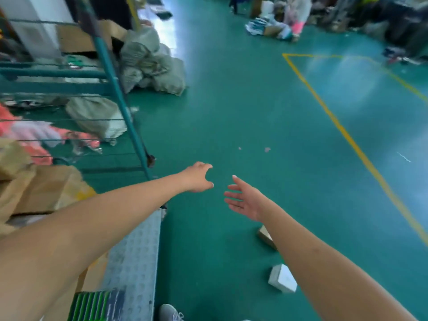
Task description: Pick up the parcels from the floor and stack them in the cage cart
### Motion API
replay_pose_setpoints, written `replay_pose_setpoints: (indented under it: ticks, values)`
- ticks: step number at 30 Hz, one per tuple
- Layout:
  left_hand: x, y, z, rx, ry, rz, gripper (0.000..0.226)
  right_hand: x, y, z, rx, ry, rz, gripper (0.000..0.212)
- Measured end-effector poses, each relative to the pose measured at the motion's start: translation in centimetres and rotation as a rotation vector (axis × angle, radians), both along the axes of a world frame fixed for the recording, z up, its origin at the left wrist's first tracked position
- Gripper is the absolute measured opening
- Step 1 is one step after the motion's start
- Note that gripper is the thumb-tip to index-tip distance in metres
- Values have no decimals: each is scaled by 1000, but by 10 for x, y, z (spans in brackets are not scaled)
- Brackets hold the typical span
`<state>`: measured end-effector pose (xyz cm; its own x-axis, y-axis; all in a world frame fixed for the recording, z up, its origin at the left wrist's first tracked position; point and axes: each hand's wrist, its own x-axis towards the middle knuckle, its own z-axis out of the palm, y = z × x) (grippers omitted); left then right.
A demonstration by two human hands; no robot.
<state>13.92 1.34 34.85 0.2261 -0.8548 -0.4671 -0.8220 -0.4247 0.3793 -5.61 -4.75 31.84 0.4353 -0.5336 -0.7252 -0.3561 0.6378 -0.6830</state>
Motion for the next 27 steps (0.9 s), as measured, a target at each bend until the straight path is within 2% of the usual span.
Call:
replay_pose_setpoints:
  ticks: [9, 14, 21, 27]
  values:
    - [-214, -81, -34, 121, 30, -230, 75, -248, -33, -43, 103, 27, -331, 47]
    - [-321, -111, -68, 189, 81, -271, 74, -364, -44, -77, 172, 64, -454, 44]
    - [-416, -135, -146, 332, 190, -260, 69, -458, -40, -146, 253, 132, -560, 40]
    - [-466, -156, -249, 432, 229, -228, 71, -502, -33, -243, 343, 196, -620, 38]
